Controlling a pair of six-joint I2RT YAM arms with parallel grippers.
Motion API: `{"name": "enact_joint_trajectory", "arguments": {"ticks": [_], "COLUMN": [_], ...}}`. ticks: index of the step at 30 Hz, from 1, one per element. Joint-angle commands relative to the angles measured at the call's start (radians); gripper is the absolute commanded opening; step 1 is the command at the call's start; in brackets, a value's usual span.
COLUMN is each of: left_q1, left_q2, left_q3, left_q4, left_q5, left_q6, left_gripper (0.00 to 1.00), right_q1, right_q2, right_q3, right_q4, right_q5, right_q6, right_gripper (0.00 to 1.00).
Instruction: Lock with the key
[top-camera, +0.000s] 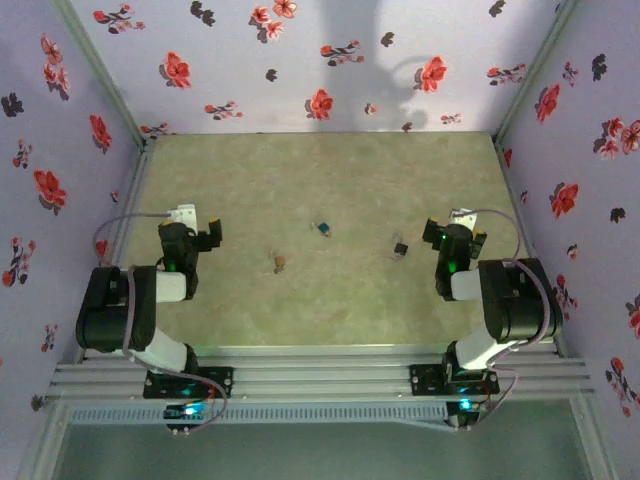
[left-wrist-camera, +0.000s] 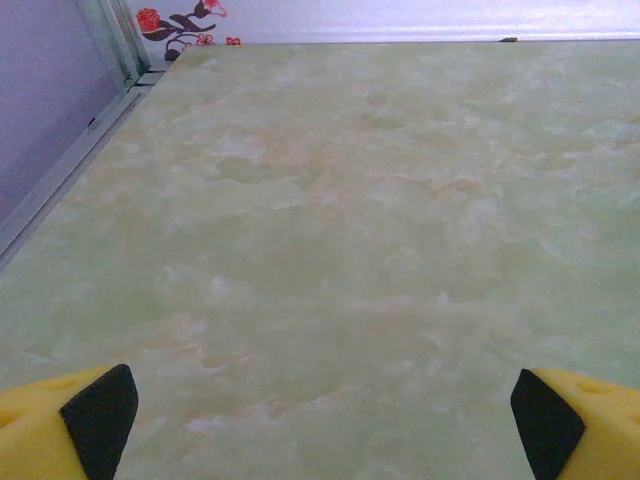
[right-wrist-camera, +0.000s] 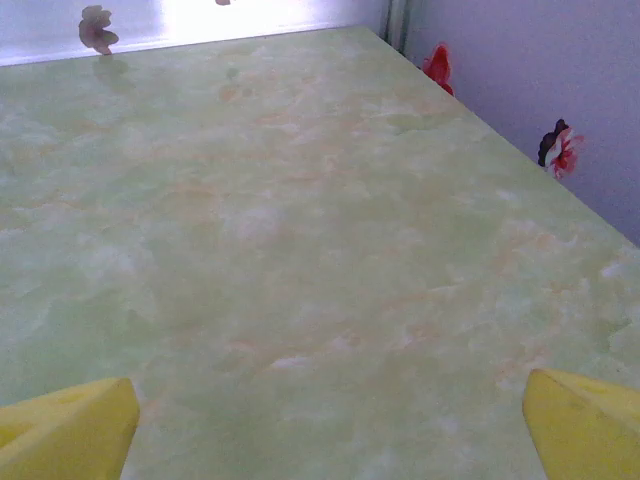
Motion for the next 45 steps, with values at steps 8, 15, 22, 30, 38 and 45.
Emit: {"name": "enact_joint_trajectory", "arguments": {"ticks": [8, 15, 22, 30, 38, 45], "left_q1": [0.010, 0.009, 0.010, 0.009, -0.009, -0.119], "left_q2": [0.008, 0.008, 0.008, 0.008, -0.142, -0.340], "left_q3": [0.010, 0.010, 0.010, 0.012, 0.042, 0.169], "left_q4": [0.002, 0.003, 0.003, 0.000, -0.172, -0.379], "left_q5": [0.012, 0.012, 0.013, 0.013, 0.026, 0.039], "left_q6": [0.023, 0.023, 0.024, 0.023, 0.052, -0.166], "left_gripper": [1.00, 1.00, 1.00, 1.00, 1.00, 1.00], "right_q1": [-0.006, -0.006, -0.006, -0.006, 0.016, 0.028], "right_q2": [-0.007, -0.008, -0.008, -0.007, -0.219, -0.610], "right_q3": [0.017, 0.017, 0.018, 0.018, 0.047, 0.131], "right_q4": [0.007, 0.007, 0.007, 0.006, -0.234, -0.525], "right_q5": [-0.010, -0.009, -0.009, -0.009, -0.087, -0.200], "right_q6": [0.016, 0.016, 0.016, 0.015, -0.029, 0.170], "right_gripper": [0.99, 0.99, 0.99, 0.99, 0.99, 0.99]}}
